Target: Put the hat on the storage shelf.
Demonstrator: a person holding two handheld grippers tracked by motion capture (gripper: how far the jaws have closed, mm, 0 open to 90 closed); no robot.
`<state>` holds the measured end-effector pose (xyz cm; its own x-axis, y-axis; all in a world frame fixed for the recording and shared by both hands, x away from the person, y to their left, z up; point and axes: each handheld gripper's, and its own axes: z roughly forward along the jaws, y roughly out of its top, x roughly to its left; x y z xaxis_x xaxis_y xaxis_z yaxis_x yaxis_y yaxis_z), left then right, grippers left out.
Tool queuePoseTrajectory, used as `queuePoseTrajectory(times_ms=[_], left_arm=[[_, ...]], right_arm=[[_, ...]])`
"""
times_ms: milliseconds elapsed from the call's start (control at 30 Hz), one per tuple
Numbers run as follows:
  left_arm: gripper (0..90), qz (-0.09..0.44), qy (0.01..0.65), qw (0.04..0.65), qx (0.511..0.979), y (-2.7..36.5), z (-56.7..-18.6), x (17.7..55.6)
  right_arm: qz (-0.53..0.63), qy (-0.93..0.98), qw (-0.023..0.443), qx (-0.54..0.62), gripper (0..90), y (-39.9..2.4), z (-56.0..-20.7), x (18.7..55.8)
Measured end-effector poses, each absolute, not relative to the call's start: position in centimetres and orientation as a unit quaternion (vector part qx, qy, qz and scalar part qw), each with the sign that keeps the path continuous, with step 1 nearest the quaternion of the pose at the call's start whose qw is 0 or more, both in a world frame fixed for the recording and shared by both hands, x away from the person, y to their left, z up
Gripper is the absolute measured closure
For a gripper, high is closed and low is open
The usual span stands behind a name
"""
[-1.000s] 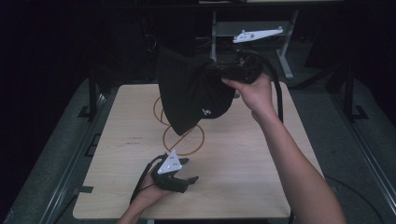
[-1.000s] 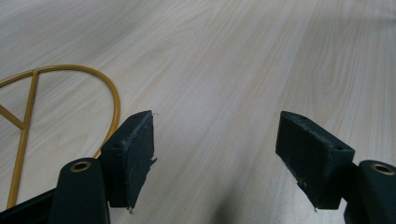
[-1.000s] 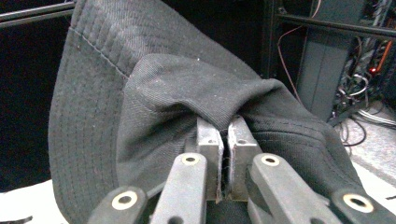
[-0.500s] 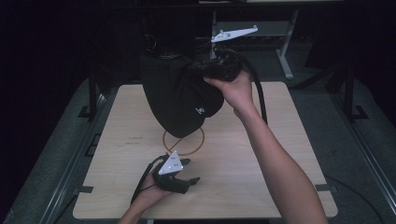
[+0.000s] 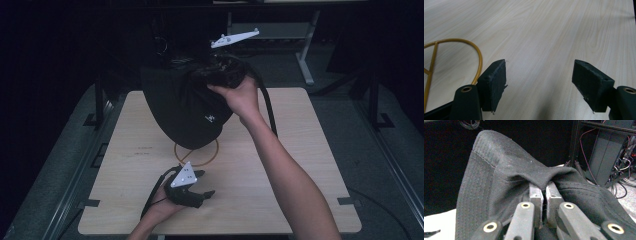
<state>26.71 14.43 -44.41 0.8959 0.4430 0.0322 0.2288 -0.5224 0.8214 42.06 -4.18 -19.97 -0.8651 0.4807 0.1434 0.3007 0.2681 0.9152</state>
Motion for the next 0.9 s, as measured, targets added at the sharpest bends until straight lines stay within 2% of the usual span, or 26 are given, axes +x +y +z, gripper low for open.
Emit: queuePoseTrajectory(times_ms=[500,700,767,867,900], left_arm=[[27.1,0.117,0.171,0.441,0.873,13.7,-44.6,26.4],[27.1,0.111,0.164,0.438,0.877,13.3,-44.8,26.3],[27.1,0.110,0.161,0.437,0.878,13.2,-44.9,26.3],[27.2,0.111,0.156,0.432,0.882,13.0,-44.9,26.3],[27.2,0.110,0.154,0.431,0.882,13.0,-44.9,26.2]], right_arm=[[0.528,0.805,0.098,0.250,85.3,-0.8,-20.6,43.0],[0.475,0.836,0.128,0.244,83.1,1.9,-22.0,43.7],[0.467,0.841,0.128,0.242,79.6,2.7,-22.4,43.8],[0.463,0.844,0.123,0.241,65.6,3.6,-22.6,43.8],[0.456,0.847,0.125,0.243,63.8,3.9,-22.6,43.6]])
